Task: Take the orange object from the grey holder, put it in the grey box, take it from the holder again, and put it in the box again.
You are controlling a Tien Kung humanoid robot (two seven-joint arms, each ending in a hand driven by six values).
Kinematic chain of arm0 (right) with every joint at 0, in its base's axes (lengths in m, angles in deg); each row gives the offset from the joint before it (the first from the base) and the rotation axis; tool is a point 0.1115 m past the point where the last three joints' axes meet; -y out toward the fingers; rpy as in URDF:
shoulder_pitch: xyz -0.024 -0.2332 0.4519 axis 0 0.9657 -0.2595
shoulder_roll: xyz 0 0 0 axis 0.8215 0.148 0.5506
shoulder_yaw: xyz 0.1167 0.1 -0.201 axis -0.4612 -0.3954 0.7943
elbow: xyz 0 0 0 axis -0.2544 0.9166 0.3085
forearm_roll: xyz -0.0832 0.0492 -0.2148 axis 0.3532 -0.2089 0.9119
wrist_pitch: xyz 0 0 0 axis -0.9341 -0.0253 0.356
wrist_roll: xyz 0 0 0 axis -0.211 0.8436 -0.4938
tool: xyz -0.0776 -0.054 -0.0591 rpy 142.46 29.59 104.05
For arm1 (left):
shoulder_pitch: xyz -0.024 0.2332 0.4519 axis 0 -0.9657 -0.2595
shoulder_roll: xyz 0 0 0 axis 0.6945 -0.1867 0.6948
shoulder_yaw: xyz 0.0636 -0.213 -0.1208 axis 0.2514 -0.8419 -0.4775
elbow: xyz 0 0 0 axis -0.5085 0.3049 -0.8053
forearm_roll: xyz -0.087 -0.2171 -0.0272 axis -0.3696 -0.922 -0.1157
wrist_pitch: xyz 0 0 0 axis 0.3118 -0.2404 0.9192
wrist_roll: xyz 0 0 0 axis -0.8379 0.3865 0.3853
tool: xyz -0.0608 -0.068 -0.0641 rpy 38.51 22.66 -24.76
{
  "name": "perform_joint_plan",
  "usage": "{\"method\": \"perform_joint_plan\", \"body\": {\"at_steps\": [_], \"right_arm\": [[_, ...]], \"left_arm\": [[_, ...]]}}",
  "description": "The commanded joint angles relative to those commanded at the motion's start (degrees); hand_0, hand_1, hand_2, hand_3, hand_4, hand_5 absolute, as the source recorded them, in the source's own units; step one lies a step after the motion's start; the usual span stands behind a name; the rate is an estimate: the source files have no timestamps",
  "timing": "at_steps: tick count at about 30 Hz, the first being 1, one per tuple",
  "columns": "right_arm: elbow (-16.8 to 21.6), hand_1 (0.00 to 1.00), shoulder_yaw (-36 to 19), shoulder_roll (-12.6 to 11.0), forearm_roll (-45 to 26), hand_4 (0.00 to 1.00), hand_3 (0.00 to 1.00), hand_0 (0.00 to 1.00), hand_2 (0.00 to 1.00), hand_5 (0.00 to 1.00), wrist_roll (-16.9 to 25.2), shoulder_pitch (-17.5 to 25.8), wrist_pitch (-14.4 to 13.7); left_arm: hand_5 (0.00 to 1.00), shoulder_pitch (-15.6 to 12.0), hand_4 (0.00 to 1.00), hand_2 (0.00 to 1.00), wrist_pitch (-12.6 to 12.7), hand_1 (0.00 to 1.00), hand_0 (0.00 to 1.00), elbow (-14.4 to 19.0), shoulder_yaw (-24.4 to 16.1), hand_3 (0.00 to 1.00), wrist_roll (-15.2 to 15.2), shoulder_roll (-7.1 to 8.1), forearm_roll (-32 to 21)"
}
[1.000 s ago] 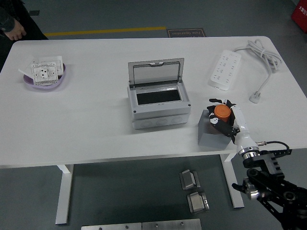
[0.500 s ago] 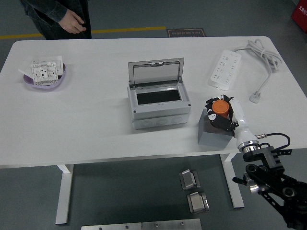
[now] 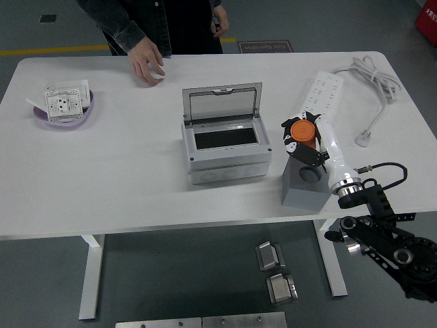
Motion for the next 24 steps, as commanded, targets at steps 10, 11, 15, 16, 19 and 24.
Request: {"method": "perform_joint_plan", "body": {"at_steps": [10,11,15,16,19,24], "right_arm": [[-2.1,0.225,9.2,2.4,6.1,0.002,0.26,0.018,0.537,0.002,-6.8,-10.5,0.1],[-2.3,0.225,10.1,2.6,6.7,0.002,0.26,0.018,0.537,0.002,-7.3,-11.5,0.3],[-4.7,0.197,14.6,4.3,9.7,0.009,0.258,0.002,0.532,0.002,-10.2,-16.1,1.2],[-5.5,0.197,15.8,4.7,10.3,0.009,0.258,0.002,0.532,0.002,-10.8,-17.4,1.5],[-7.5,0.197,18.8,5.5,11.3,0.009,0.258,0.002,0.532,0.002,-12.1,-20.4,2.2],[-11.3,0.2,24.3,7.1,11.4,0.018,0.257,0.002,0.532,0.002,-13.2,-25.3,3.5]], "left_arm": [[0.438,-0.3,0.663,0.618,0.2,0.655,0.656,-0.2,1.4,0.658,0.1,0.25,-1.2],[0.438,-0.4,0.663,0.618,0.2,0.655,0.656,-0.2,1.5,0.658,0.1,0.28,-1.3],[0.443,-0.4,0.664,0.618,0.1,0.656,0.656,-0.3,2.3,0.658,0.1,0.52,-2.0],[0.443,-0.4,0.664,0.618,0.2,0.656,0.656,-0.3,2.4,0.658,0.1,0.58,-2.0],[0.443,-0.3,0.664,0.618,0.1,0.656,0.656,-0.3,2.5,0.658,0.1,0.74,-2.1],[0.445,-0.2,0.664,0.619,0.1,0.656,0.656,-0.3,2.3,0.658,-0.1,0.94,-1.5]]}}
